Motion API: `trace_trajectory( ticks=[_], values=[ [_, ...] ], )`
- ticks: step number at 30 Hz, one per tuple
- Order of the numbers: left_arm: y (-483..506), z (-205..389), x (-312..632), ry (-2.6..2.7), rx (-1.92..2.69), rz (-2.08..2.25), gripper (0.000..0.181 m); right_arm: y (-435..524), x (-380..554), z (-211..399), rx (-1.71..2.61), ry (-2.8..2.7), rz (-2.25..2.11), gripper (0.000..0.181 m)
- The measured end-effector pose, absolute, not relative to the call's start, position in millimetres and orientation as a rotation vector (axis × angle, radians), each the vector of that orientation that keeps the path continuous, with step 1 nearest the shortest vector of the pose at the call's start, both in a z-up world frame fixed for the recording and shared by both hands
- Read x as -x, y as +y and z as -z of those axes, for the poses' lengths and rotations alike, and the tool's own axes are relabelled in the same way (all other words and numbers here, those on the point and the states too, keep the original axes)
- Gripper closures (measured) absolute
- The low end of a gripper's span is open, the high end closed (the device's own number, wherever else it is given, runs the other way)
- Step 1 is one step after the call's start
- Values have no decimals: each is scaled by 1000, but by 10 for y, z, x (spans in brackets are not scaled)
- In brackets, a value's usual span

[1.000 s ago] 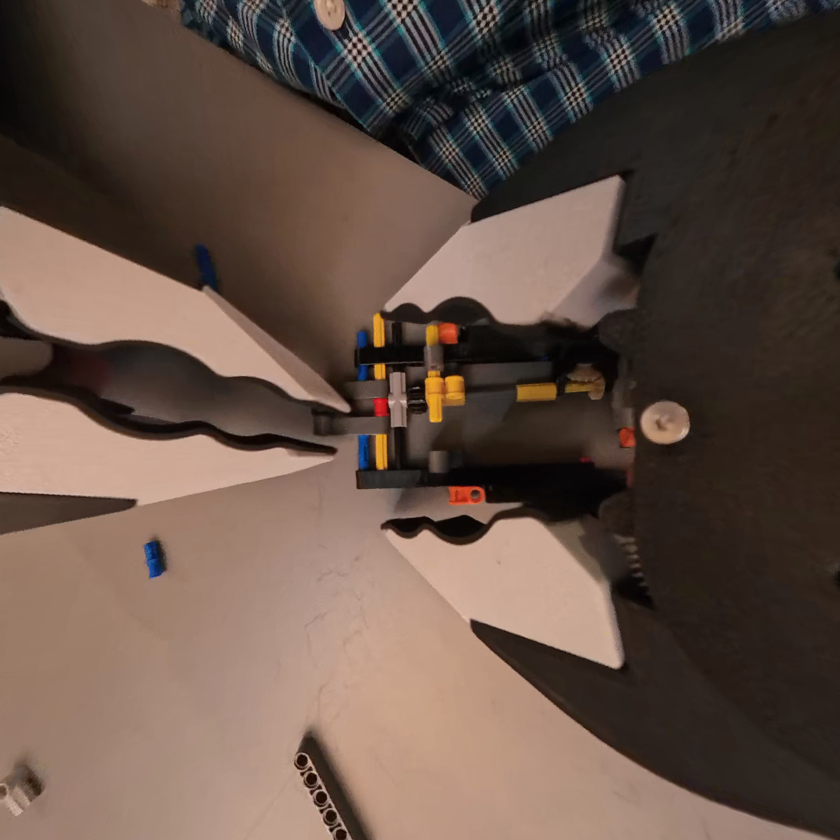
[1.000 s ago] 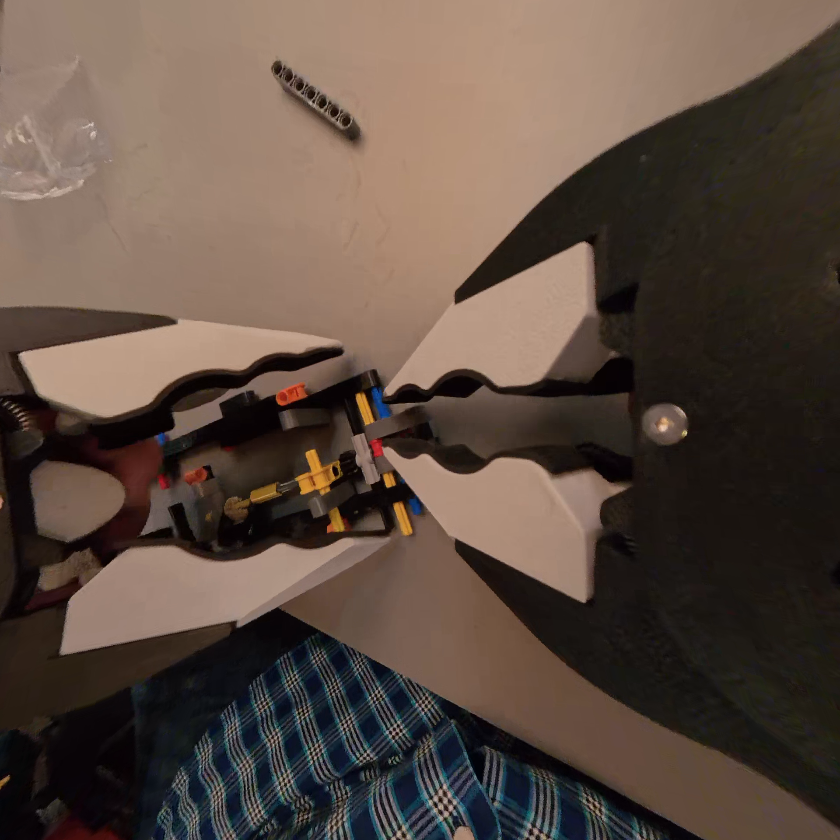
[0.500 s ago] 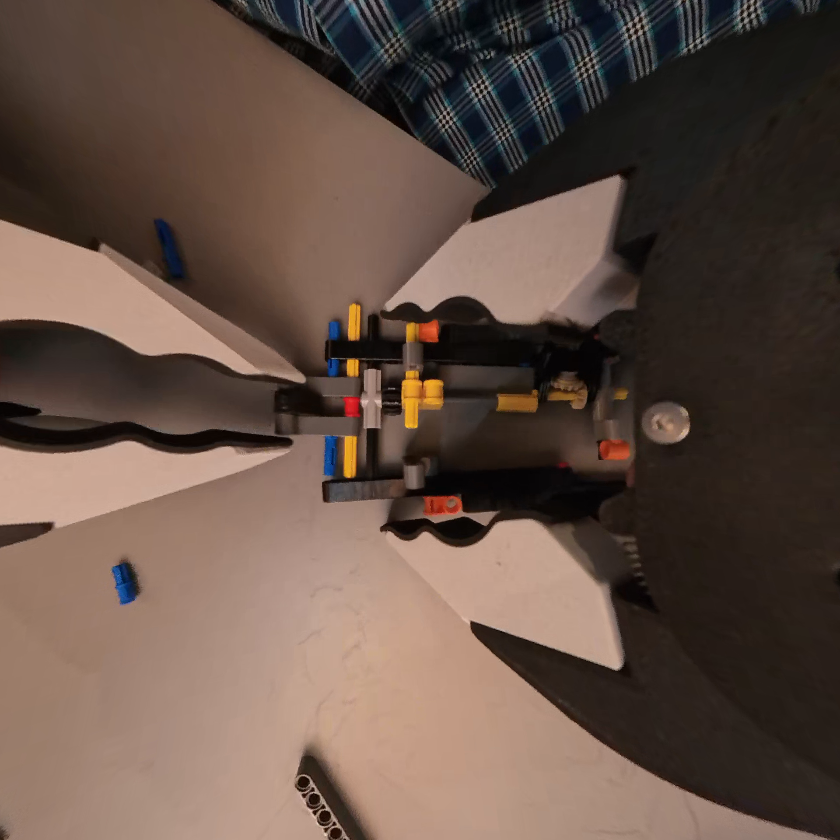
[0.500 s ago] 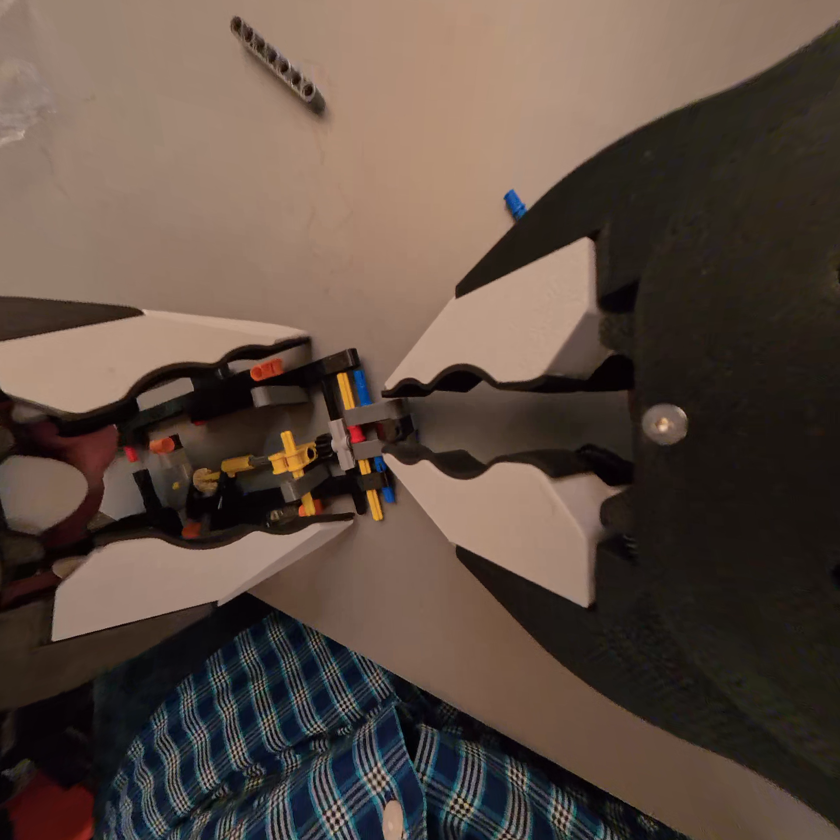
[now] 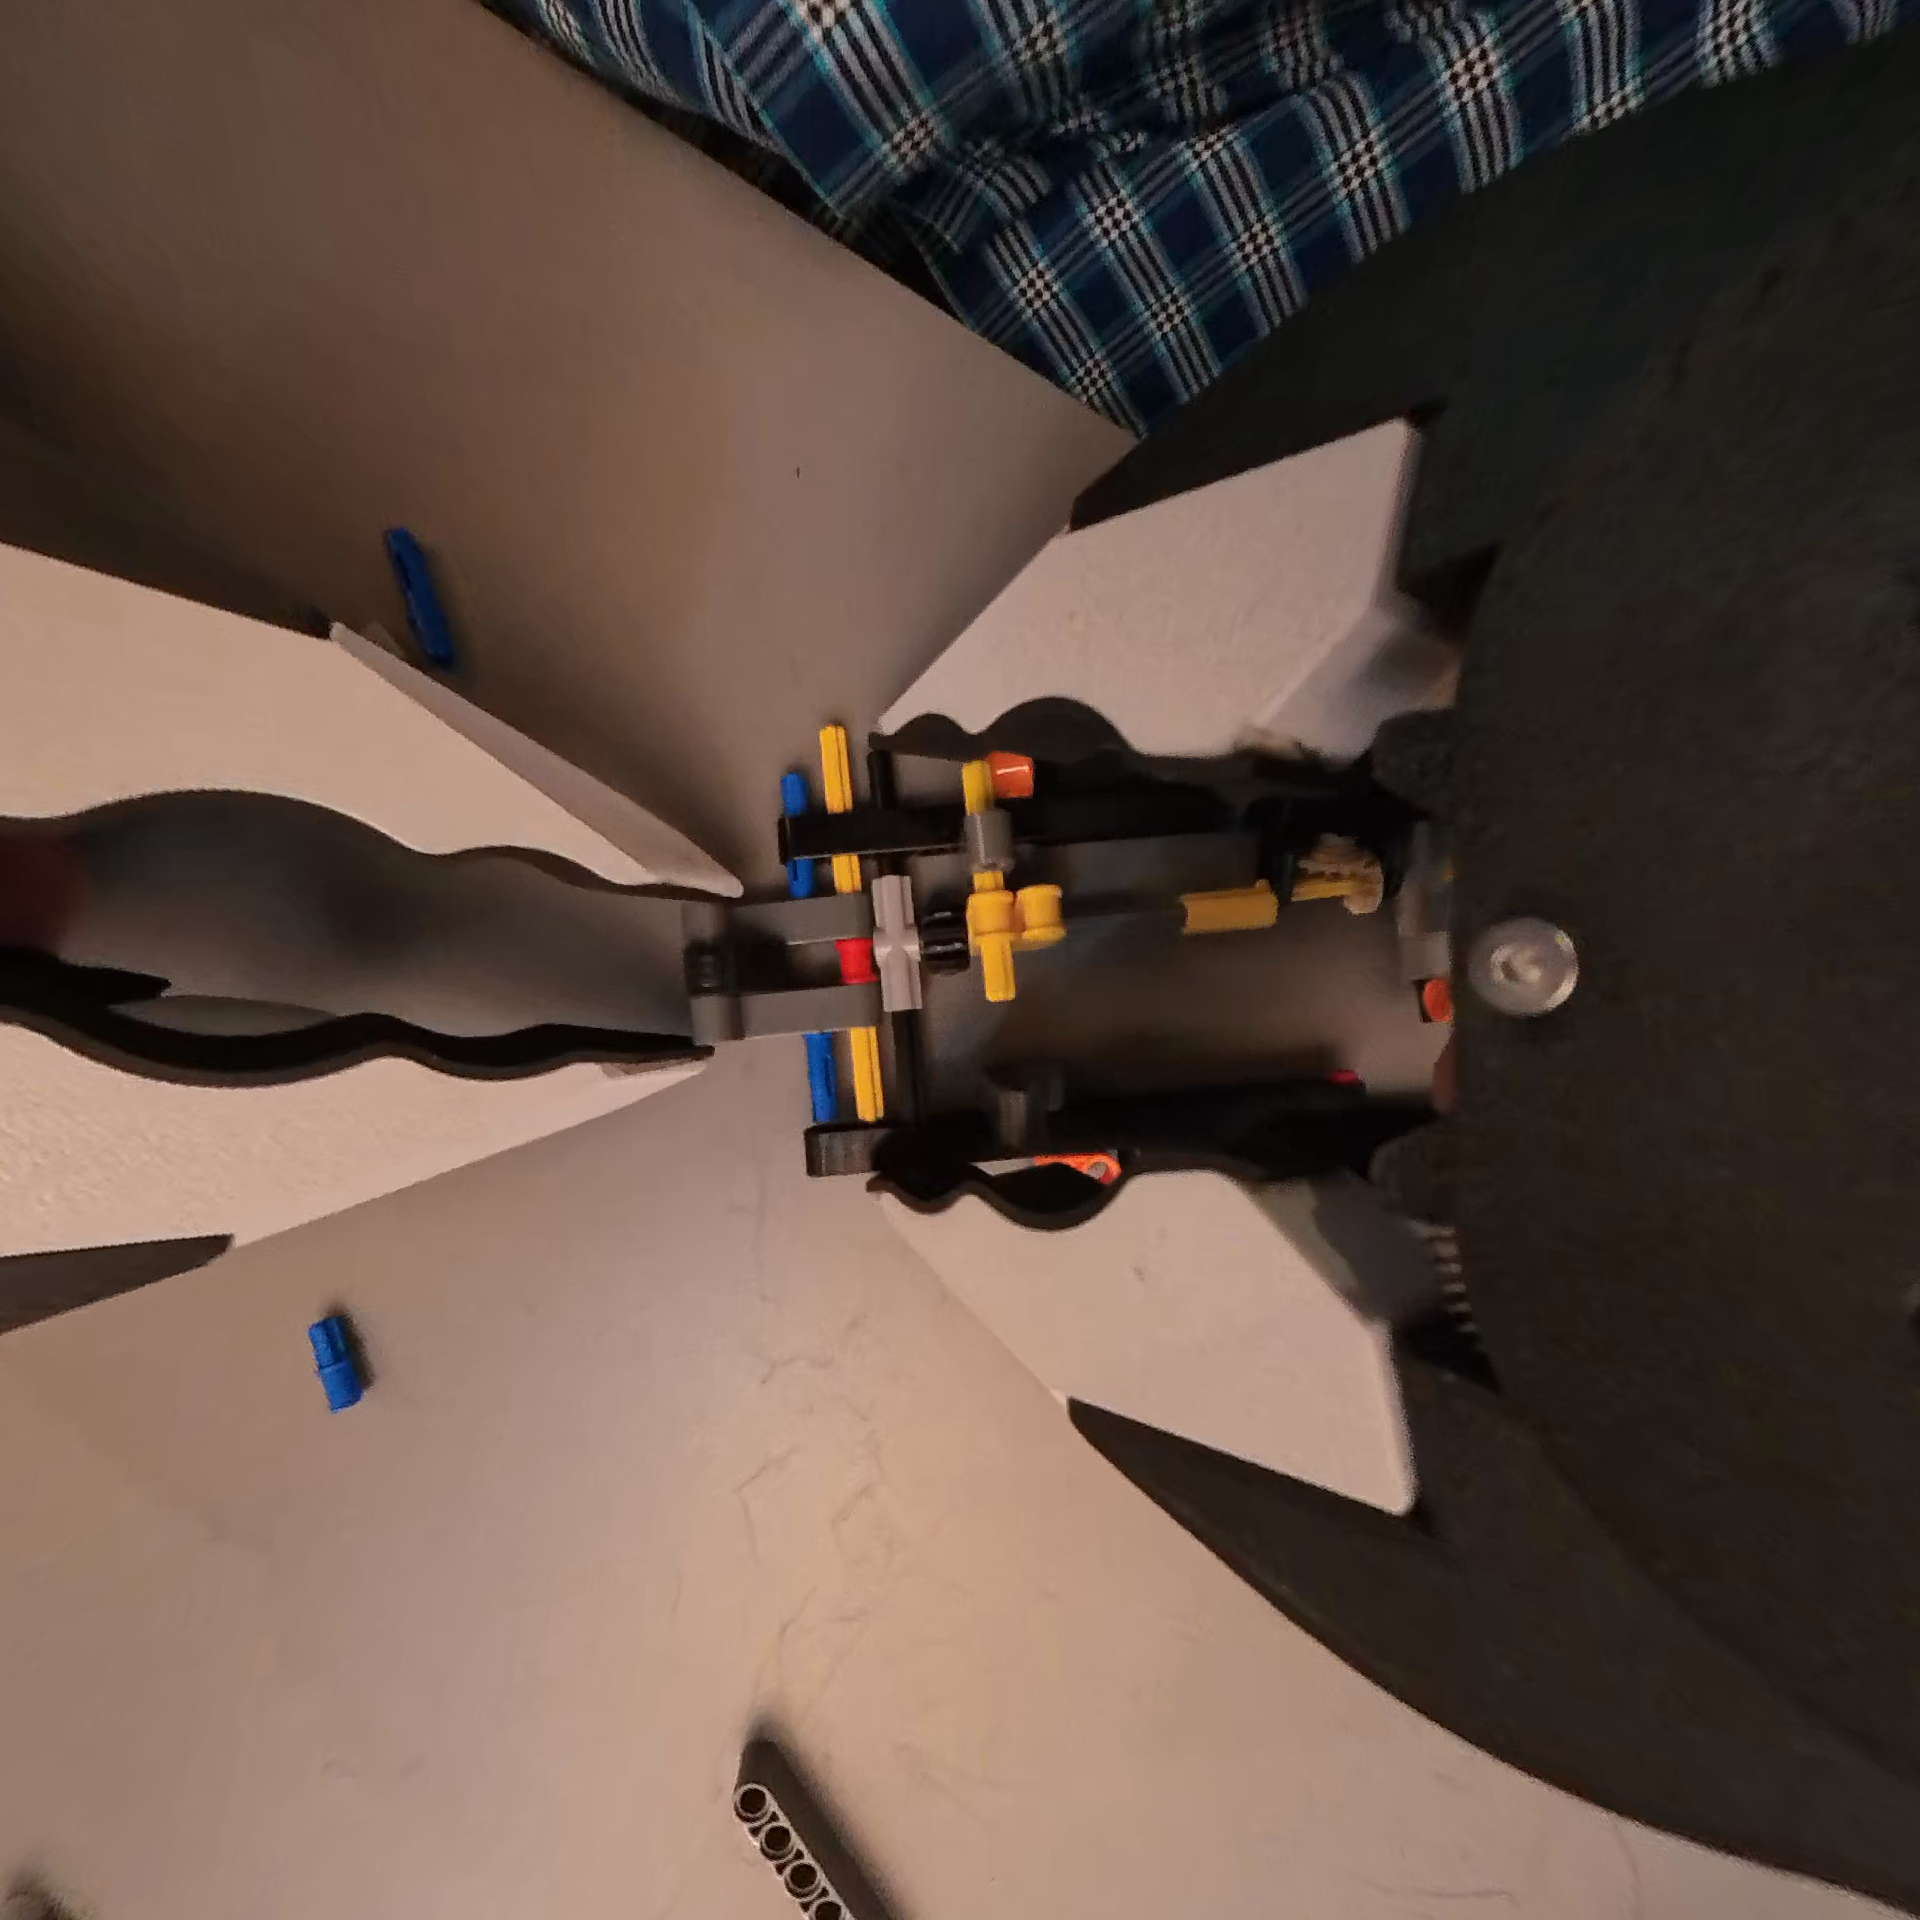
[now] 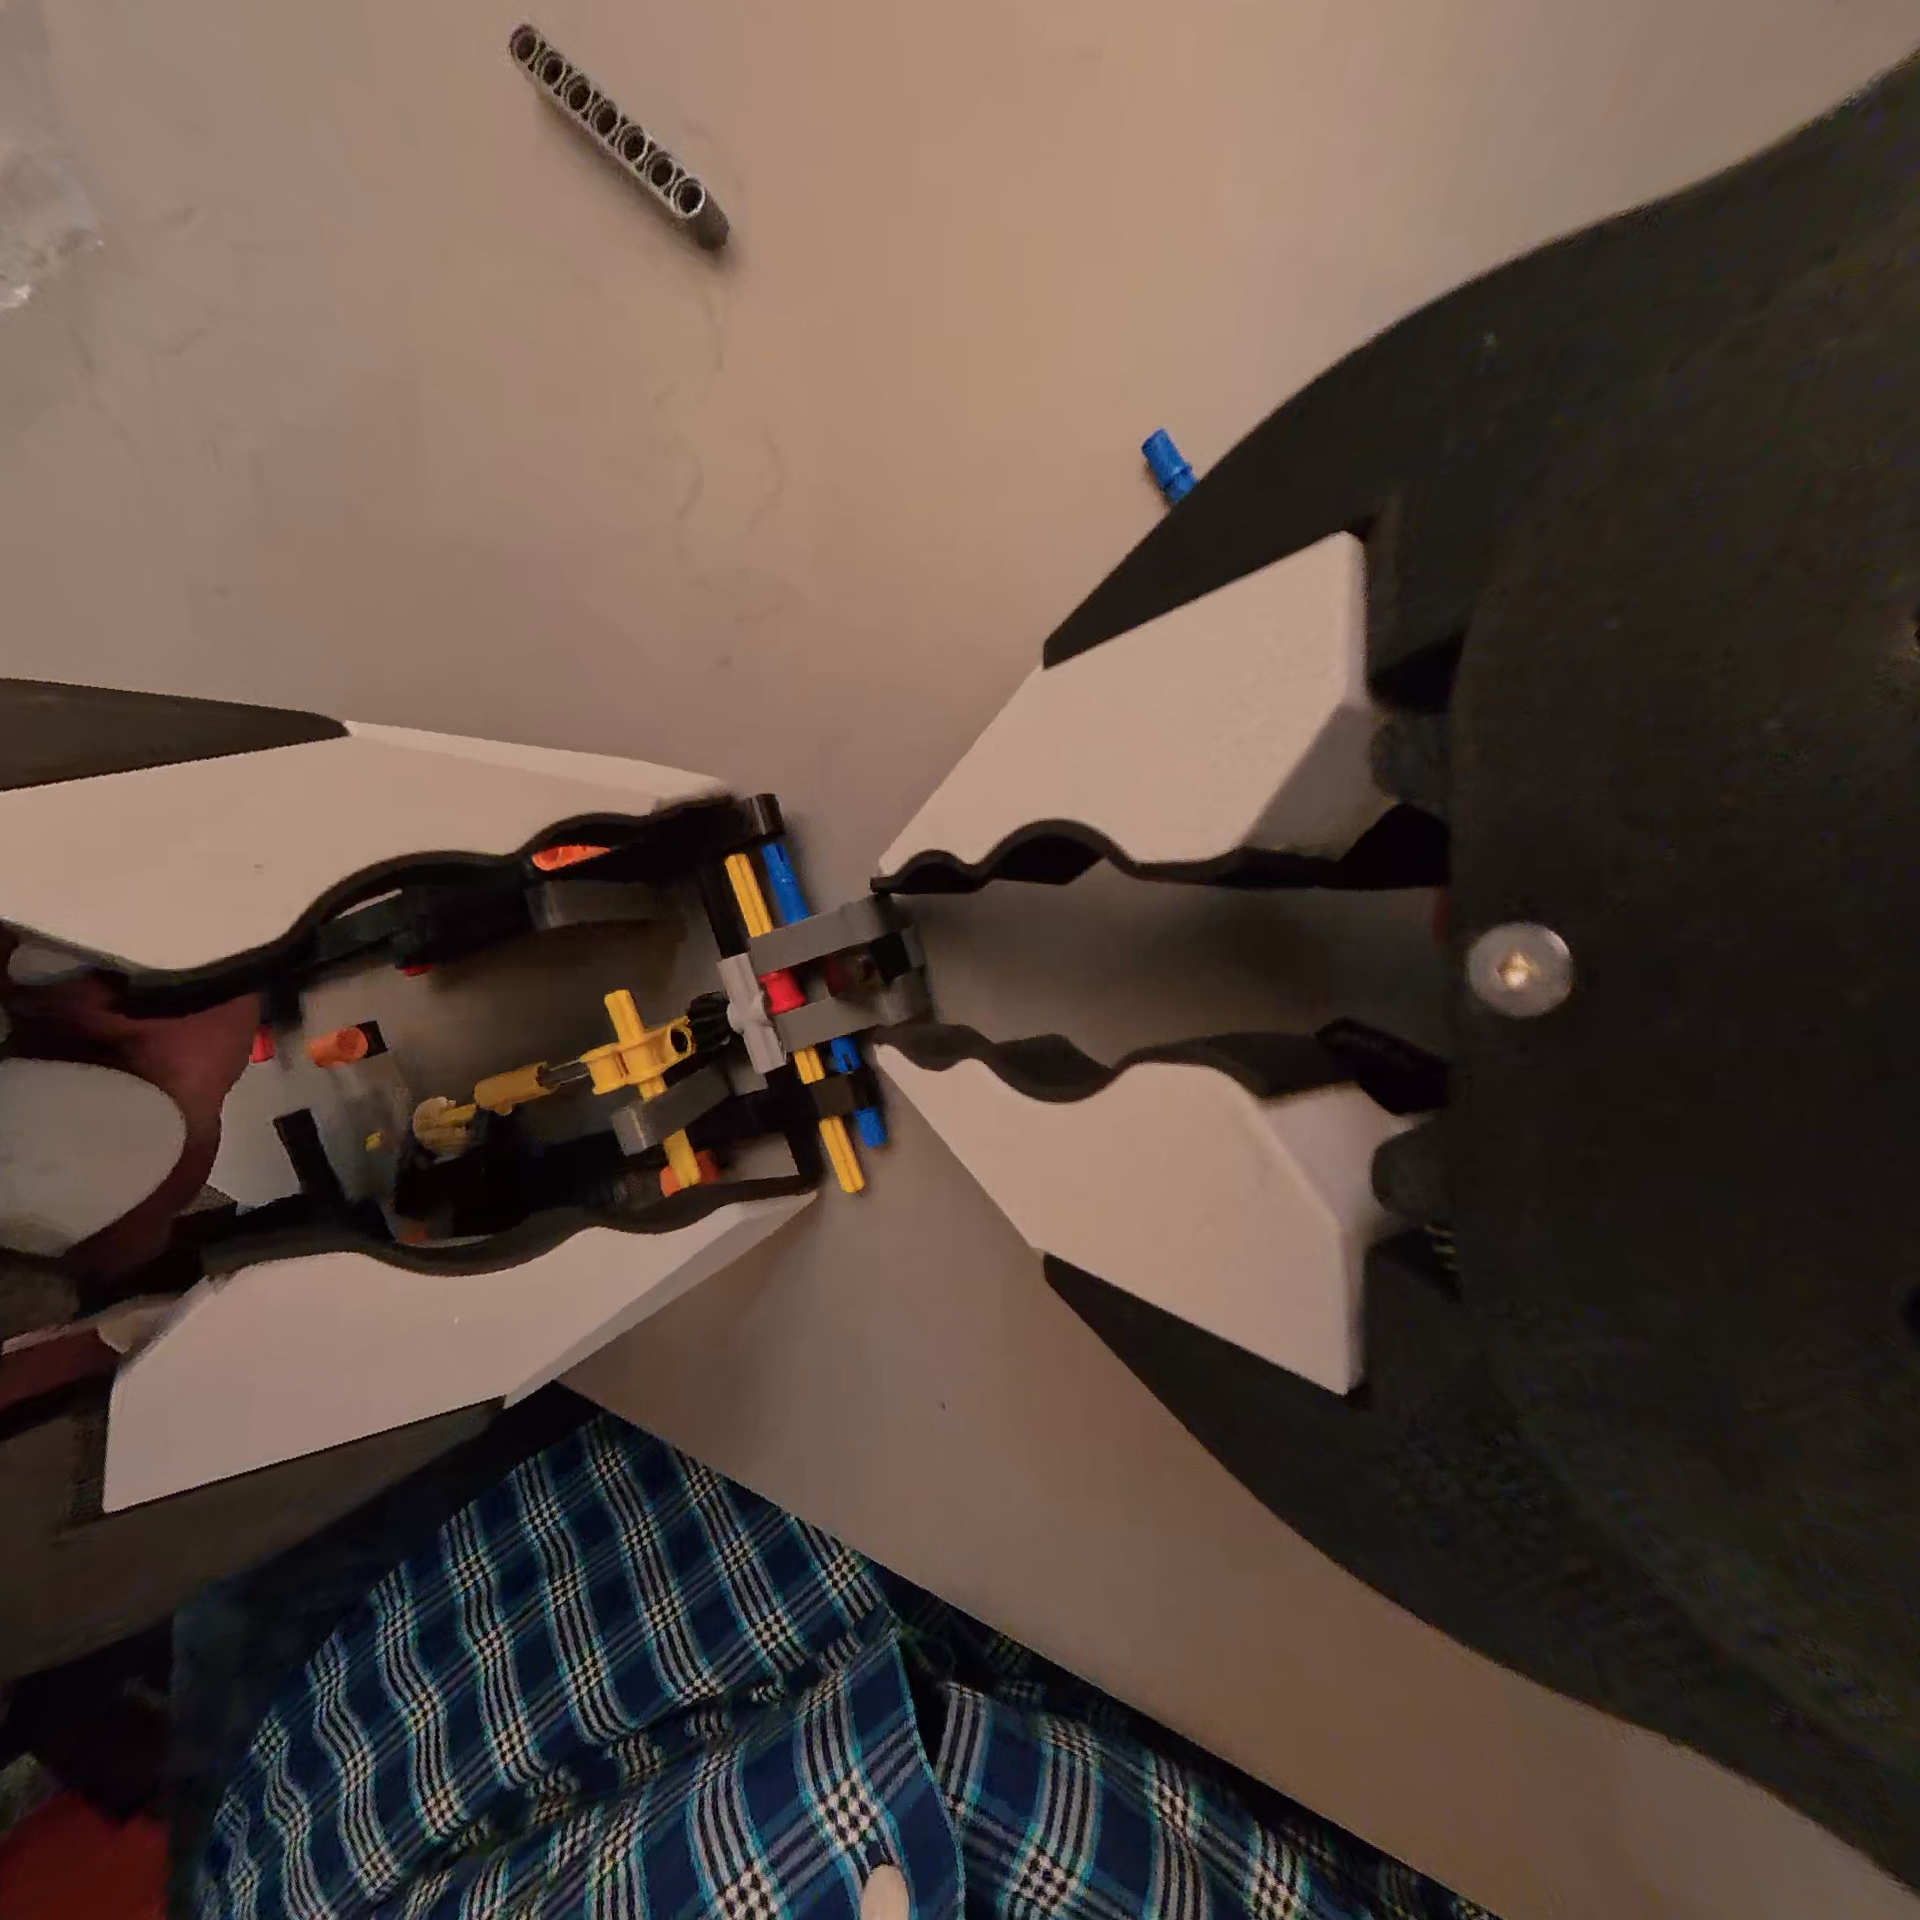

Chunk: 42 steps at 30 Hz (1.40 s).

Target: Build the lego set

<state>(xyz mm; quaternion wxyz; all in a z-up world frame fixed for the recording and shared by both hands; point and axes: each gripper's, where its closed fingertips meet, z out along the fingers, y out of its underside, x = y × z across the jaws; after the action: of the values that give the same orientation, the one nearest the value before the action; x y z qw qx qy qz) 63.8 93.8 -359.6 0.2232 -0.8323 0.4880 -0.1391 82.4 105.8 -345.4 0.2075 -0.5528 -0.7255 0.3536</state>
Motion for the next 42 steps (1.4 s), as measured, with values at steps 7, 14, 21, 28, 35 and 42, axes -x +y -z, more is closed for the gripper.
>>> trace_trajectory(
  ticks=[7, 14, 21, 28, 35, 42],
  values=[
    [945, 3594, -644, 1327, 2293, 379, 106, 1069, -805, 3449, 1519, -2004, -959, 159],
    [949, 3590, -649, 1293, 2289, 388, 106, 1071, -789, 3442, 1498, -1984, -923, 160],
    [956, 3587, -656, 1296, 2279, 388, 106, 1071, -785, 3456, 1483, -1985, -893, 160],
    [973, 3584, -685, 1285, 2255, 408, 108, 1061, -755, 3471, 1447, -2008, -862, 157],
    [978, 3585, -690, 1285, 2249, 417, 108, 1057, -754, 3484, 1431, -2030, -864, 157],
    [981, 3585, -695, 1281, 2236, 441, 109, 1058, -754, 3489, 1421, -2029, -848, 157]
  ],
)
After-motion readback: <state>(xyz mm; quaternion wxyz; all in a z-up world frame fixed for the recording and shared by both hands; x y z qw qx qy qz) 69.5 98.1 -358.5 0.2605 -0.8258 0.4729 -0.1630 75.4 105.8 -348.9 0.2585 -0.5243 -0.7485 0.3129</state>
